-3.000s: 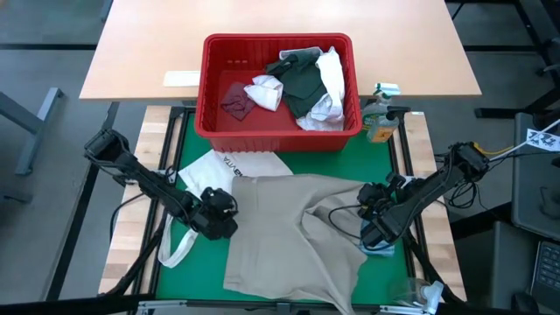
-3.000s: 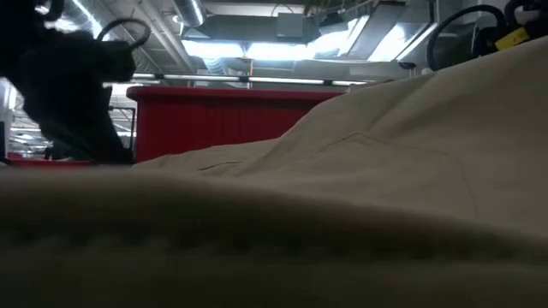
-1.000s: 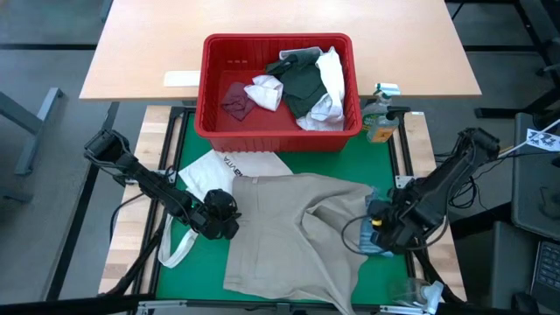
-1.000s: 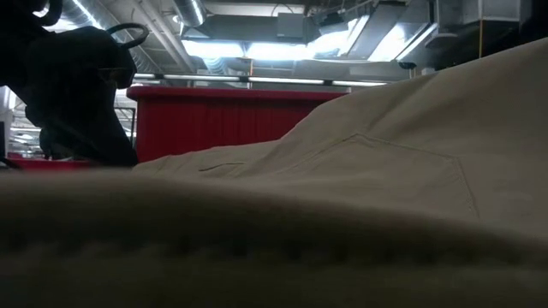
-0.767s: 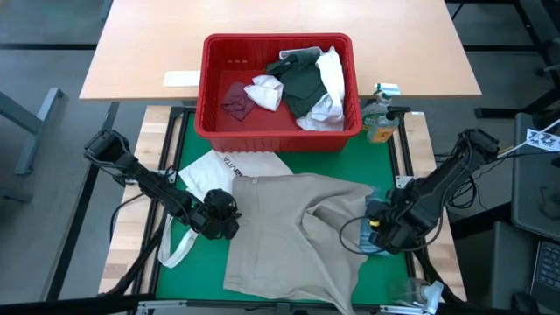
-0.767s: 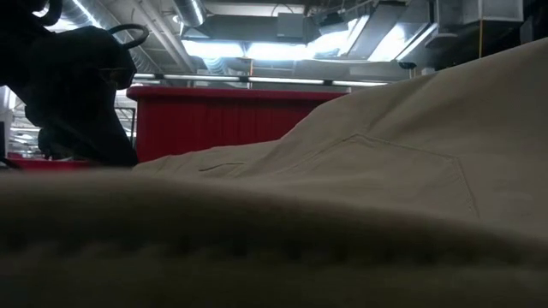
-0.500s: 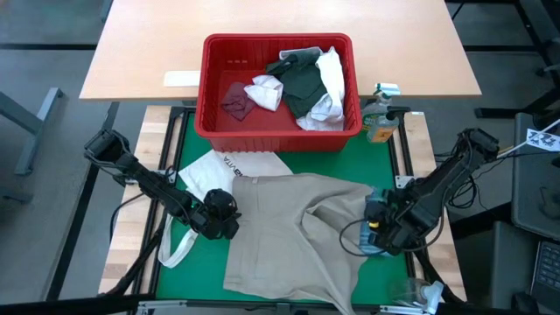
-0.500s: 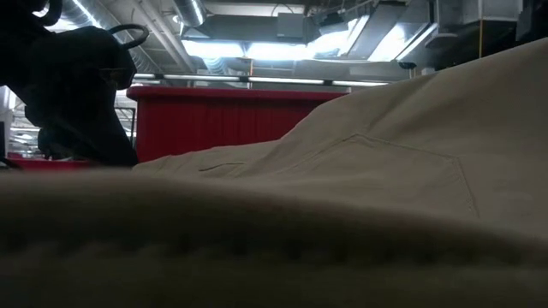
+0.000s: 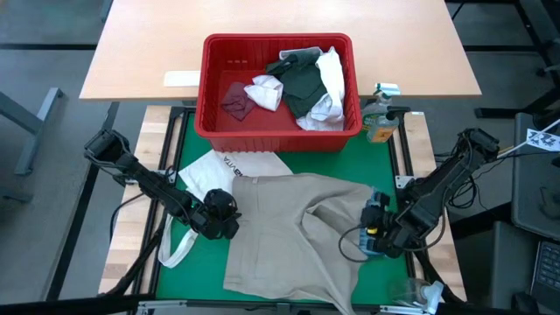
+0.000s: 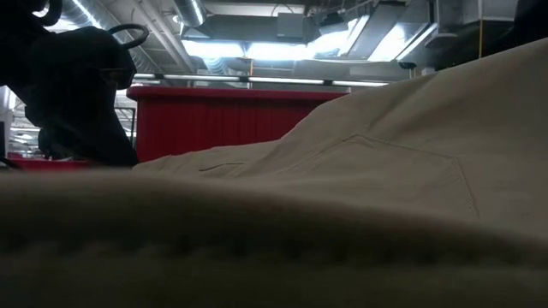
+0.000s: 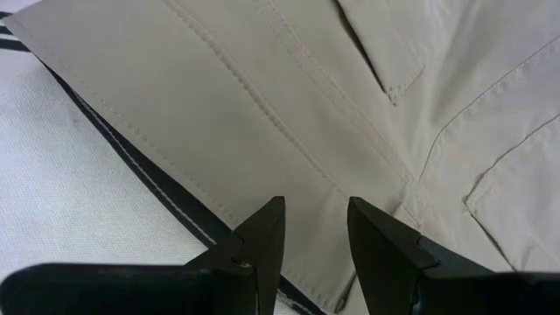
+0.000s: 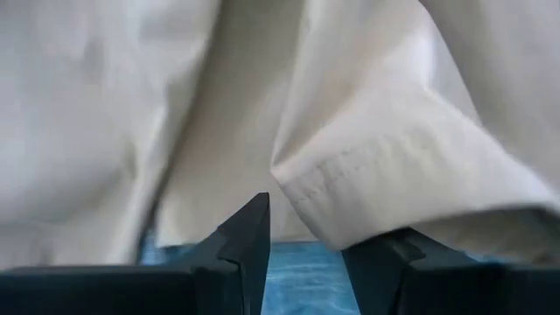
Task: Fold Laundry from Bin
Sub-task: Fold the brown shorts
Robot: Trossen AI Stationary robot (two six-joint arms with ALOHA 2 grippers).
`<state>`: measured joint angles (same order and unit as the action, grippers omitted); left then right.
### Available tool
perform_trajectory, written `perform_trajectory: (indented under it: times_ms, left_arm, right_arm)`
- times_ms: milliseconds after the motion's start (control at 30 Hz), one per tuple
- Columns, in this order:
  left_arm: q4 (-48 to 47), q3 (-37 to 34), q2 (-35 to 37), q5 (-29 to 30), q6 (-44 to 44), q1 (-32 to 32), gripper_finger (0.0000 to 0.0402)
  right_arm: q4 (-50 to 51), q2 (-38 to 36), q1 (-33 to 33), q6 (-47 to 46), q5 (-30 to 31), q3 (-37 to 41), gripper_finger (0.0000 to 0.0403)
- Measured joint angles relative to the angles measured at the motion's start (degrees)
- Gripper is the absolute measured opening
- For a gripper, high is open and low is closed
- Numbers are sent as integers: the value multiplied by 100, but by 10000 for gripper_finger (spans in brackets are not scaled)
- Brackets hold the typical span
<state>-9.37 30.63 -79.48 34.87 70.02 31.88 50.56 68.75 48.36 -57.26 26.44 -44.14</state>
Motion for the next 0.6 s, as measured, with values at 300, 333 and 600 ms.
perform_trajectory:
  times_ms: [300, 333, 600]
  left_arm:
    - [1, 0, 0, 0, 0, 2, 121]
    - [1, 0, 0, 0, 1, 1, 121]
    - [377, 0, 0, -243, -141, 2, 121]
  right_arm:
    - [-384, 0, 0, -124, -205, -2, 56]
    - [-438, 0, 0, -112, -274, -4, 31]
    - [-56, 2, 0, -105, -1224, -580, 15]
